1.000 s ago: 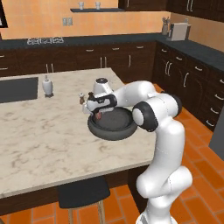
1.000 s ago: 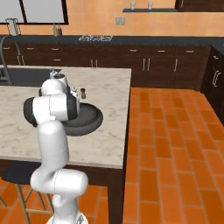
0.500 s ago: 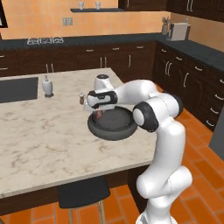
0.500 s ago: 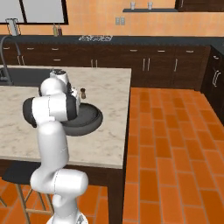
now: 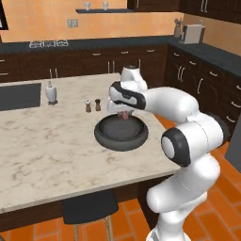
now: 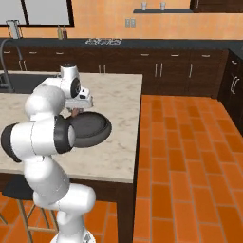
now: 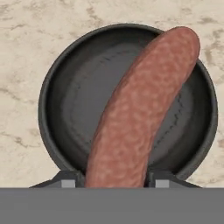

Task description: Place one bun and one sausage from the bowl on each plate.

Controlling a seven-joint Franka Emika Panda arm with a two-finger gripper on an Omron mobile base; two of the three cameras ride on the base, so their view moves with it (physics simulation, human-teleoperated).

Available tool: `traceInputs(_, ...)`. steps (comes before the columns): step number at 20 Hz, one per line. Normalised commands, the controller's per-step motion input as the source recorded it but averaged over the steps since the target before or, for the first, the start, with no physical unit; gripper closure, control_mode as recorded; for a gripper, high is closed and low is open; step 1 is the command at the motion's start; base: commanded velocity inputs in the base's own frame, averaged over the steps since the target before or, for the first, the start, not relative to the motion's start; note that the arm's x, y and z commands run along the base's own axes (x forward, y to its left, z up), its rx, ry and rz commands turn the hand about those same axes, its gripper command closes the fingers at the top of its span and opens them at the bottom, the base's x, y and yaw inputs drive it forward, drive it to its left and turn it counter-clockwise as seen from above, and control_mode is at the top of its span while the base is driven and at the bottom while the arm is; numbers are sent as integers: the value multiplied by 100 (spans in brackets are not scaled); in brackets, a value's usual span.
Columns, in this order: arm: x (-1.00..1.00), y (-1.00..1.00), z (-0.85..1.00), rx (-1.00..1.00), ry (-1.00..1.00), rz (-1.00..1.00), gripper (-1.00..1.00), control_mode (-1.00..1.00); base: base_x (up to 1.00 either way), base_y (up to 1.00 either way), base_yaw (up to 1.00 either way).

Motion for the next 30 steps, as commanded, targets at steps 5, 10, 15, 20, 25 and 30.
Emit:
traceInputs(5,-100,-59,0,8,-9,16,100,-100,0,0,0)
traceInputs(10,-86,-30,1,1,0,11,100,-100,0,0,0)
traceInputs(15,-32,-1,0,0,0,0,100,-100,0,0,0)
traceInputs(20,0,0,0,0,0,0,100,100,-83,10,0)
traceInputs(25,0,0,0,0,0,0,100,100,-53,93,0)
traceInputs(30,0,0,0,0,0,0,100,100,-46,100,0)
